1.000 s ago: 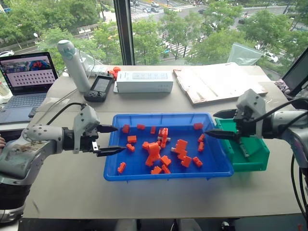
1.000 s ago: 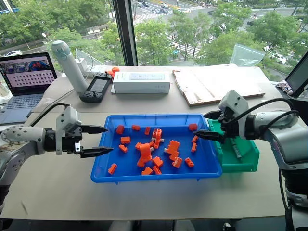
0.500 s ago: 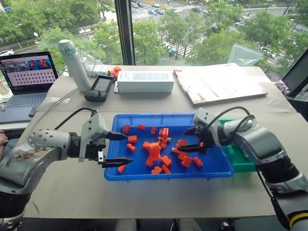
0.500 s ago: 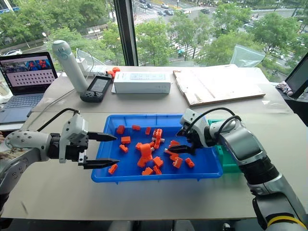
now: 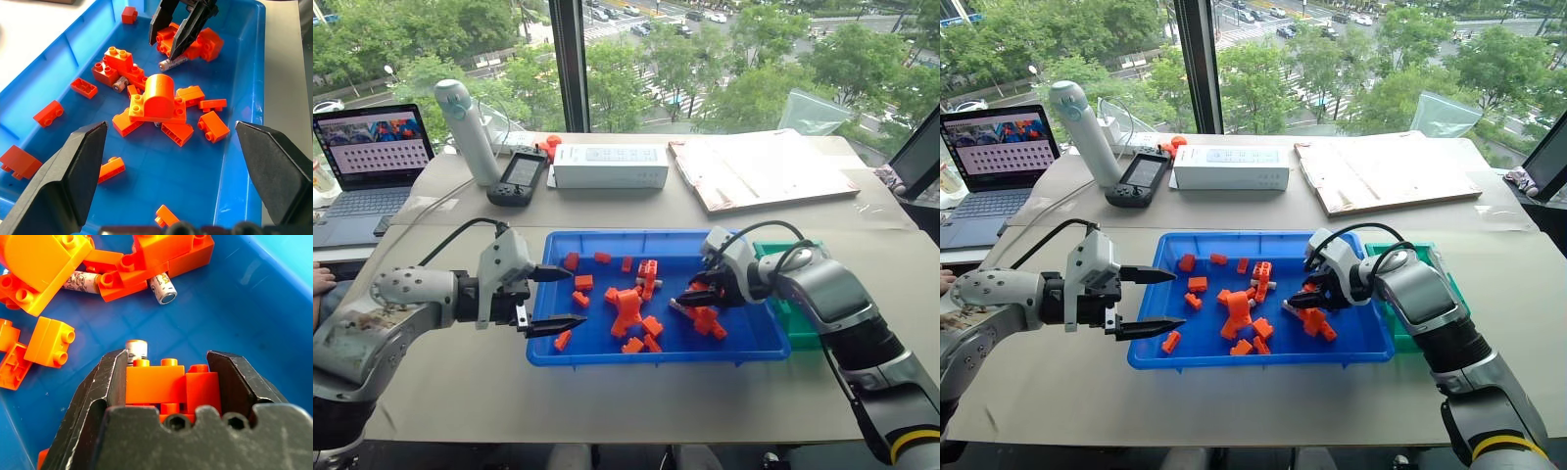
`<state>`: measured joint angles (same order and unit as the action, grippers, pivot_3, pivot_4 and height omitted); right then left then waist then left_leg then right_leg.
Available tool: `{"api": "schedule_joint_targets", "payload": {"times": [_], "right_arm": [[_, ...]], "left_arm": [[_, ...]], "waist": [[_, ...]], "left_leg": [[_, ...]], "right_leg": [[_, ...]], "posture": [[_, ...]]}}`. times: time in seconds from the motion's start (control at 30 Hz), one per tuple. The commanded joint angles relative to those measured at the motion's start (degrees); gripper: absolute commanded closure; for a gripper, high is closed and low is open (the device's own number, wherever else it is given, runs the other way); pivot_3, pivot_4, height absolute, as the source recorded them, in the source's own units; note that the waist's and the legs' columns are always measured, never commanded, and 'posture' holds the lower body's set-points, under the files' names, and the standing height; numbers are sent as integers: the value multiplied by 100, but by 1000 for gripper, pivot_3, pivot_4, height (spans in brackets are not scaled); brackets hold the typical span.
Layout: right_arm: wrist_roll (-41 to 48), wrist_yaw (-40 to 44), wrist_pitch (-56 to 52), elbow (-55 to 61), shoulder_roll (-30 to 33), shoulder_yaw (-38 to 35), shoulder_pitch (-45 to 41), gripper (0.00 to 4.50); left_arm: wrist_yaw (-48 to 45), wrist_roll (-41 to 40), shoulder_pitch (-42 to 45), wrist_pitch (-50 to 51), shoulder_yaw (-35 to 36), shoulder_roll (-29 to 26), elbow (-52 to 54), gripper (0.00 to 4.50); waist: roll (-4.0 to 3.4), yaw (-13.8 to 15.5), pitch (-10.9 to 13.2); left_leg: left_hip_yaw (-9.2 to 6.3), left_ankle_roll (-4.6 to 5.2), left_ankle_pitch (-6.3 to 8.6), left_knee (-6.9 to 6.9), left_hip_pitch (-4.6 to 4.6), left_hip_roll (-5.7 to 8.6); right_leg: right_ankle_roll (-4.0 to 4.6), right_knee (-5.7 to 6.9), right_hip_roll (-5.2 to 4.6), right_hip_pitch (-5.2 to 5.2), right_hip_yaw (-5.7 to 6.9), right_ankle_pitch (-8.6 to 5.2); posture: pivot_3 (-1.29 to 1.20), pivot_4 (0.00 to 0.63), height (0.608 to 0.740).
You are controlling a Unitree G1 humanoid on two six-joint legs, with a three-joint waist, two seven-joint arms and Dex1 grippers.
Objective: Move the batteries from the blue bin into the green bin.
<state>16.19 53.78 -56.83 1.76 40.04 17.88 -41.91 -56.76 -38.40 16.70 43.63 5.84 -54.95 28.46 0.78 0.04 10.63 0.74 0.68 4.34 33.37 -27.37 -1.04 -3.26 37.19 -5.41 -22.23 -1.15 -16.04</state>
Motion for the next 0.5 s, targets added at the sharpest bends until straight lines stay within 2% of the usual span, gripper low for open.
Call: {"api": "schedule_joint_targets", "payload": {"times": [0.03,0.17,0.33,0.4,0.43,0.5], "right_arm": [[-39,52,80,-34,92,-163,-273,2118],[-146,45,320,-442,50,-230,-589,2118],[-522,-31,1107,-1384,-130,-170,-953,2118],[-532,25,1214,-1609,-183,-245,-1062,1109],[-557,109,1265,-1642,-139,-228,-1100,1045],[-562,278,1322,-1600,-47,-218,-1136,396]], "left_arm": [[41,-3,-12,-145,161,3,160,0],[39,43,-1,-206,119,26,106,0],[55,43,51,-245,55,52,88,0],[66,40,72,-238,35,65,94,0],[66,32,73,-232,39,64,100,0],[57,16,60,-221,59,49,115,0]], "waist": [[0,1,0],[0,0,0],[0,-3,0],[0,-7,0],[0,-7,0],[0,-3,0]], "left_leg": [[0,0,0,0,0,0],[1,0,0,0,0,1],[1,0,0,0,0,1],[2,1,-1,0,0,1],[2,5,-3,0,0,1],[1,30,-19,-2,-1,2]], "right_leg": [[0,0,0,0,0,0],[0,0,0,-1,-1,0],[0,0,1,-1,0,1],[-1,0,2,-1,0,1],[-1,0,2,0,0,1],[-2,0,3,0,-1,1]], "posture": [[0,150,733],[0,150,733],[0,150,733],[0,150,733],[0,150,733],[0,150,733]]}}
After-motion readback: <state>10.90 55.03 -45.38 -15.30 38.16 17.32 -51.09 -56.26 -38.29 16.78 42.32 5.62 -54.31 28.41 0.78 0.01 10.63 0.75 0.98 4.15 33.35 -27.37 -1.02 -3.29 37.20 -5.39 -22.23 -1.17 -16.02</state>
